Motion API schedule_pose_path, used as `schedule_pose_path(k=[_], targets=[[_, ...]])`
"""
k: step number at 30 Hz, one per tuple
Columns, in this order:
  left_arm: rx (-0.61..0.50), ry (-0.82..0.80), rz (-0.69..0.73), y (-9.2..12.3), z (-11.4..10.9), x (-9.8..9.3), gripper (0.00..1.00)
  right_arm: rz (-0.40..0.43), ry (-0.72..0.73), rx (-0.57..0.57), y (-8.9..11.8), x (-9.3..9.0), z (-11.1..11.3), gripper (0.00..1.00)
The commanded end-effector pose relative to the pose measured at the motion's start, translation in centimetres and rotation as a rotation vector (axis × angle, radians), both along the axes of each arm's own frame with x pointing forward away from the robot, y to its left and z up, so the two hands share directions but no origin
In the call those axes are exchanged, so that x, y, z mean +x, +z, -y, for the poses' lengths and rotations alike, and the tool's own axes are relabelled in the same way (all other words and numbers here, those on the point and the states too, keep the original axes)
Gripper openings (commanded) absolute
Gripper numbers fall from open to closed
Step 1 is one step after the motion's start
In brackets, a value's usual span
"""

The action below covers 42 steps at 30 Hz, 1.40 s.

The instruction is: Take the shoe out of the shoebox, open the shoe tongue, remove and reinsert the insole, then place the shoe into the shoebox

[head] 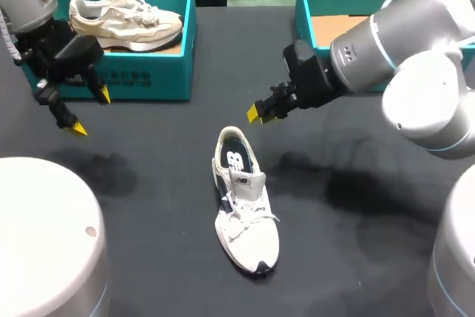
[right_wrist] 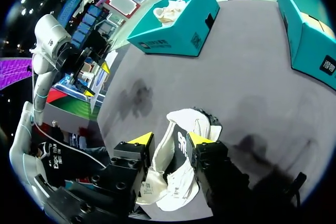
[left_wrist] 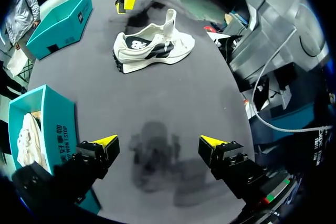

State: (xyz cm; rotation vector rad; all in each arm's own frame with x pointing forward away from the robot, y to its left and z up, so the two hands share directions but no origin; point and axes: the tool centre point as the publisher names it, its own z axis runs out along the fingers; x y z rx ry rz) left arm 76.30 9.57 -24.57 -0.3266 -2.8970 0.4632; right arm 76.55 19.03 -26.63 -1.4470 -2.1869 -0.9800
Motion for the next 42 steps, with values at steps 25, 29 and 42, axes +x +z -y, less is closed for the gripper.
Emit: schedule_pose_path(k=[25,29,42], targets=[[0.030,0.030,-0.016,2.5,-4.2,-0.3,1.00,0.038,-0.253,-0.520,0.8,-4.2,-1.6,0.00],[0.030,0.030,-0.016,2.5,-4.2,-0.3,1.00,0.049,-0.280,-0.521,0.5,-4.7,-2.1,0.00],[0.030,0.030,-0.016,2.5,-4.2,-0.3,1.00,0.065,-0.258,-0.544,-0.1,-4.4,-4.1,0.00]])
